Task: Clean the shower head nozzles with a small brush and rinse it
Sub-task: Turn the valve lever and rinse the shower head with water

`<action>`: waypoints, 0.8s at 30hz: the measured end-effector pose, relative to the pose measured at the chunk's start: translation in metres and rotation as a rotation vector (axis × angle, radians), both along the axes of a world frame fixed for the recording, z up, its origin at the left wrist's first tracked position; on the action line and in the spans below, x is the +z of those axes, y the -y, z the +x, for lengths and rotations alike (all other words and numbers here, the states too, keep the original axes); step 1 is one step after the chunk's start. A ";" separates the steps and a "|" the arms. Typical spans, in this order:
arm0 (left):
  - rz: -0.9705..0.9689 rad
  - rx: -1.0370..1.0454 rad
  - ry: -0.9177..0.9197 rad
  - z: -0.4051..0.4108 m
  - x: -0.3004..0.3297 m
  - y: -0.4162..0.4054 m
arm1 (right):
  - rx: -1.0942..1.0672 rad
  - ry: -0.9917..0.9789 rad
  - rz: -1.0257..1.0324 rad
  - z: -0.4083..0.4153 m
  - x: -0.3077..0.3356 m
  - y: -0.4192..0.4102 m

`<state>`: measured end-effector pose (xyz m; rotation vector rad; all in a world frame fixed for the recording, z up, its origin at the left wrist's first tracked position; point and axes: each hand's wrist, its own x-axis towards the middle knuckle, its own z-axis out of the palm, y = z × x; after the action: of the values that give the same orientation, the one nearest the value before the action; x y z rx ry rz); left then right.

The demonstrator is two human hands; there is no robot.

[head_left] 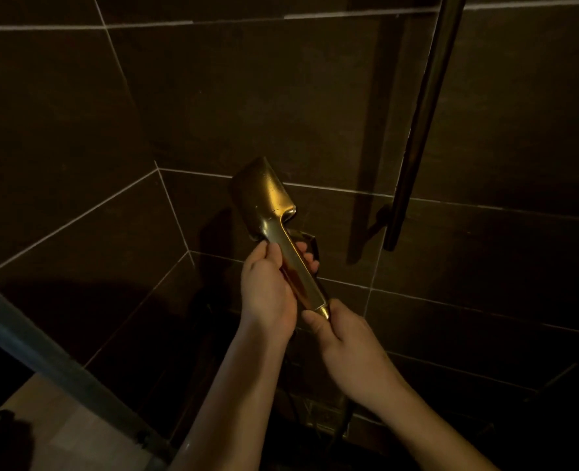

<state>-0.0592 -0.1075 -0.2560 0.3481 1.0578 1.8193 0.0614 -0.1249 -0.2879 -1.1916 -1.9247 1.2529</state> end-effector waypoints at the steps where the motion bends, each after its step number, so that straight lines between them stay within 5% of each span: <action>1: -0.020 -0.005 -0.023 0.000 0.000 -0.001 | -0.007 0.021 -0.011 0.000 -0.001 0.000; 7: -0.103 0.113 -0.095 0.020 -0.003 0.000 | -0.071 0.250 0.057 0.001 -0.017 -0.013; 20: -0.057 0.415 -0.113 0.067 -0.032 0.001 | -0.165 0.294 0.387 0.007 -0.052 -0.031; 24: -0.096 0.369 -0.215 0.069 -0.039 0.002 | -0.094 0.230 0.215 0.011 -0.060 -0.032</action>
<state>0.0096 -0.1097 -0.2946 0.3096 1.4293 2.0789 0.0723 -0.0927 -0.3483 -1.3412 -2.0785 0.8663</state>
